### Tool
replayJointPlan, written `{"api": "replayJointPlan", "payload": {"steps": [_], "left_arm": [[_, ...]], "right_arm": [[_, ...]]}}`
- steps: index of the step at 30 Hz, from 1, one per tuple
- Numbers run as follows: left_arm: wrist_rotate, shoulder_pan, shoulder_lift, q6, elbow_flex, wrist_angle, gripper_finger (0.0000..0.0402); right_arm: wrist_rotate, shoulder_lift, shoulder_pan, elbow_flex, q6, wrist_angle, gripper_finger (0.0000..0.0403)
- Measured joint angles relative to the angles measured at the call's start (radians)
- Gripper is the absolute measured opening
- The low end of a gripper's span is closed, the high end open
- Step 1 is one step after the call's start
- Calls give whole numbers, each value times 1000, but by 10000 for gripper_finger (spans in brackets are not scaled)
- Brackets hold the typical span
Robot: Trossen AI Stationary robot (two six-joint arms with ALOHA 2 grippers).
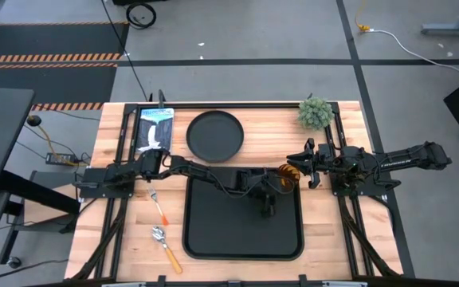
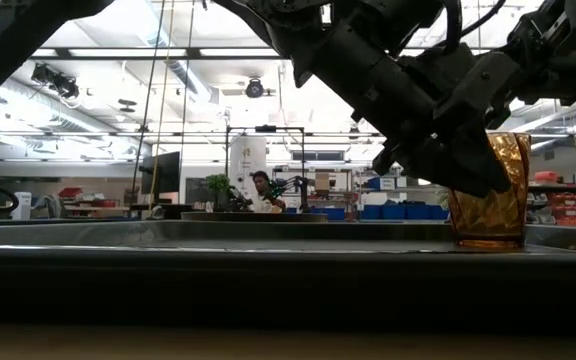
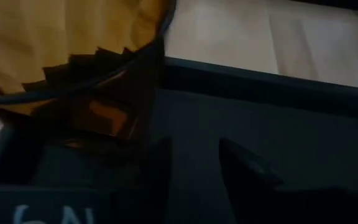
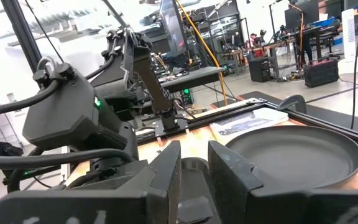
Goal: Pick and place plate/cup/fork/spoon on tray
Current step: Put the orange cup on the top right of the black tray, then put the black plate on the bottom right of the black tray
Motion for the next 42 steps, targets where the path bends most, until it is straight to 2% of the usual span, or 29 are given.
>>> {"api": "replayJointPlan", "payload": {"steps": [3,7,14,18,23,26,33,36,42], "left_arm": [[-48,2,0,0,0,0,141],[-55,3,0,6,1,-21,141],[-47,0,-95,40,2,-317,141],[-133,1,-133,83,2,-492,141],[-304,2,-149,105,2,-707,141],[-367,2,-151,103,1,-820,141],[-469,2,-193,110,-10,-955,141],[-489,4,-260,113,-101,-931,141],[-522,8,-476,54,-435,-727,141]], "right_arm": [[0,0,0,0,0,0,88],[0,0,0,0,0,0,88],[0,0,0,0,0,0,88],[0,0,0,0,0,2,88],[0,0,0,0,0,3,88],[0,0,0,0,0,3,88],[0,0,0,0,0,1,88],[0,0,0,0,0,1,88],[0,0,0,0,0,1,88]]}}
